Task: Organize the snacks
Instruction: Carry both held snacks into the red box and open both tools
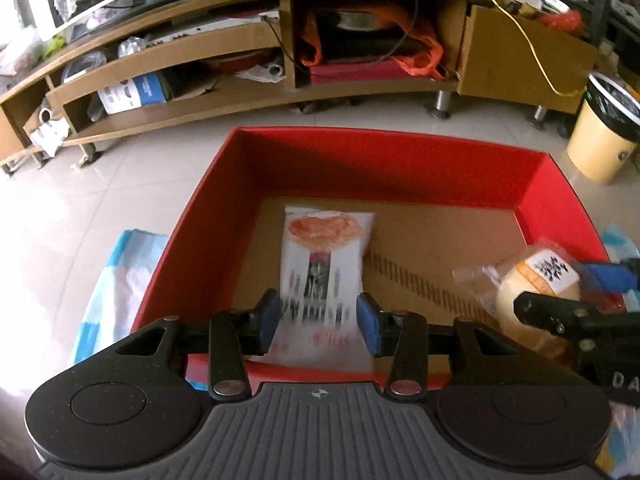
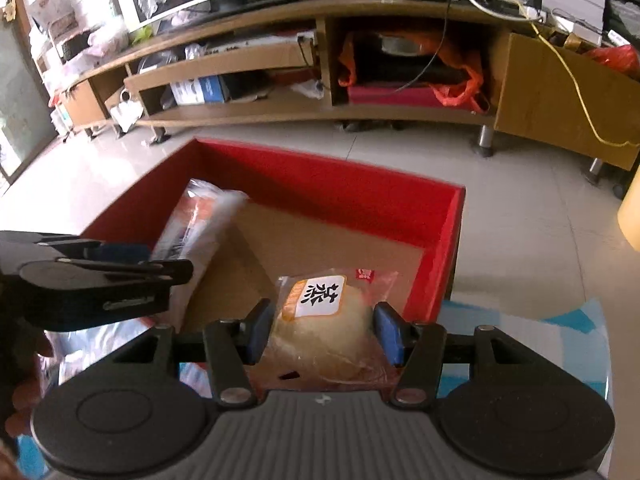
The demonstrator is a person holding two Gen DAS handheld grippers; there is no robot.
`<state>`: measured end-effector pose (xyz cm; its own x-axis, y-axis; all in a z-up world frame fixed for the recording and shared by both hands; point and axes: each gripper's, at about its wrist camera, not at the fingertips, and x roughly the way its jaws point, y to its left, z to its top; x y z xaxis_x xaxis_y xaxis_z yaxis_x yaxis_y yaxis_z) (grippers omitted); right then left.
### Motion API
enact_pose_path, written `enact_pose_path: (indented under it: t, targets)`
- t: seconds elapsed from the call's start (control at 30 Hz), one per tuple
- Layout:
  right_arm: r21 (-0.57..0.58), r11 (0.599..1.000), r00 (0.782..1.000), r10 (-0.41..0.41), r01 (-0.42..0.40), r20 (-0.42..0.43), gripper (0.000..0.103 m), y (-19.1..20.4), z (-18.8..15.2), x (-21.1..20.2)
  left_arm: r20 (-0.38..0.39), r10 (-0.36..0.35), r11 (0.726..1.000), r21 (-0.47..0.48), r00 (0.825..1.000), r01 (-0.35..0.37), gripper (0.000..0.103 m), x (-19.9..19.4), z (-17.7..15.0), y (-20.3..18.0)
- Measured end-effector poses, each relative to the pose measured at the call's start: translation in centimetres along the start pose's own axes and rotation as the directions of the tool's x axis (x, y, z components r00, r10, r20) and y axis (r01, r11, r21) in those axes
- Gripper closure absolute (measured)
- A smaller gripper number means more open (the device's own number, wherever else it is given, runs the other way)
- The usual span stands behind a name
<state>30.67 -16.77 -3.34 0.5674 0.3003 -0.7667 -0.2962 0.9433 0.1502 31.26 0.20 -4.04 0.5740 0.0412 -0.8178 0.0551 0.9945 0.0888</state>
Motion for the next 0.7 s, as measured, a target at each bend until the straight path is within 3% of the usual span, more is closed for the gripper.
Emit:
enact_pose_path:
  t: [0.1, 0.27, 0.5, 0.7]
  targets:
    - [-0.019, 1.0, 1.0, -0.002, 0.001, -0.018, 0.05, 0.3, -0.6, -0.5, -0.01, -0.005, 1.0, 0.019, 1.0, 0.005, 0.052, -0.9, -0.9, -0.3]
    - [-0.011, 1.0, 0.999, 0.026, -0.027, -0.046, 0.055, 0.2, -1.6, -2.0, -0.035, -0.069, 0.997, -0.043, 0.997, 0.067, 0.052, -2.4, -2.0, 0.4]
    - [0.0, 0.999, 0.996, 0.045, -0.046, -0.082, 0.06, 0.1, -2.4, -3.5, -0.057, -0.089, 0.996, -0.022, 0.994, 0.088, 0.054, -4.6, -3.2, 0.0]
    - [0.027, 0.998, 0.996, 0.061, -0.06, -0.06, 0.06, -0.1, -2.3, -4.4, -0.036, -0.07, 0.995, -0.069, 0.997, 0.067, 0.039, -5.0, -2.9, 0.4]
